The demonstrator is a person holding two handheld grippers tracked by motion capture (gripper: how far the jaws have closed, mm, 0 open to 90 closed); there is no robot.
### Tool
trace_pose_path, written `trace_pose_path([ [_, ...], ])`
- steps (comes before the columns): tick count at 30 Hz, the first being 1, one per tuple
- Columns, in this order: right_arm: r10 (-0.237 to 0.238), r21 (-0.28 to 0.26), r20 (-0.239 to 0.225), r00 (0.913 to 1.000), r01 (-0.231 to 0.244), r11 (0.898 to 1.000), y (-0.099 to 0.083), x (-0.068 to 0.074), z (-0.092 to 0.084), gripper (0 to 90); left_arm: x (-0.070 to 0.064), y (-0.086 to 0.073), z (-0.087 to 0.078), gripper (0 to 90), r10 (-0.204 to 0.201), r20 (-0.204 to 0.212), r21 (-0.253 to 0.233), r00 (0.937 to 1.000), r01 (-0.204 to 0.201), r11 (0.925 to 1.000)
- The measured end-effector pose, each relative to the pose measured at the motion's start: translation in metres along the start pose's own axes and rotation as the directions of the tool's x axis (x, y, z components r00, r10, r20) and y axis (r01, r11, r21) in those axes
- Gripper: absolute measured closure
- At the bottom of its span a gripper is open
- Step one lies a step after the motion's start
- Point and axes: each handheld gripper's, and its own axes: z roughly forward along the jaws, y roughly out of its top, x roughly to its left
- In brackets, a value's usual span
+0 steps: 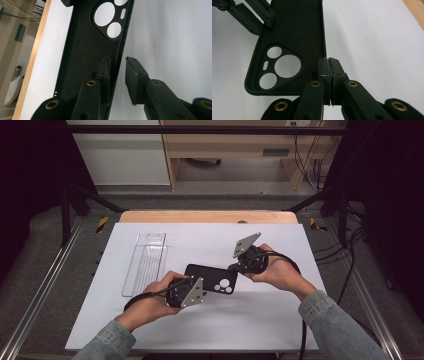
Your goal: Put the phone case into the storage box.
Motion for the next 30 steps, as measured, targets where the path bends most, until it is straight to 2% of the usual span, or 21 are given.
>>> trace_pose_path([
  [9, -0.004, 0.000, 0.000, 1.0000, 0.004, 1.000, 0.0008, 0.0001, -0.0007, 89.5, 0.0003, -0.0027, -0.0002, 74.0, 0.014, -0.002, 0.014, 0.9999, -0.014, 0.9998],
  [19, -0.007, -0.003, -0.001, 1.0000, 0.007, 1.000, 0.0024, 0.0002, -0.0014, 89.6, -0.0003, -0.0017, -0.0008, 82.1, 0.058, -0.007, 0.025, 0.9983, -0.057, 0.9980],
  [20, -0.007, -0.004, 0.000, 1.0000, 0.007, 1.000, 0.0025, 0.0002, -0.0018, 89.7, -0.0012, -0.0018, 0.0000, 82.6, 0.050, -0.006, 0.014, 0.9987, -0.050, 0.9987],
  [30, 0.000, -0.013, -0.017, 0.9999, 0.000, 1.000, 0.0039, -0.0010, -0.0030, 88.9, -0.0050, 0.0009, 0.0006, 84.9, 0.079, -0.010, 0.030, 0.9968, -0.079, 0.9964],
])
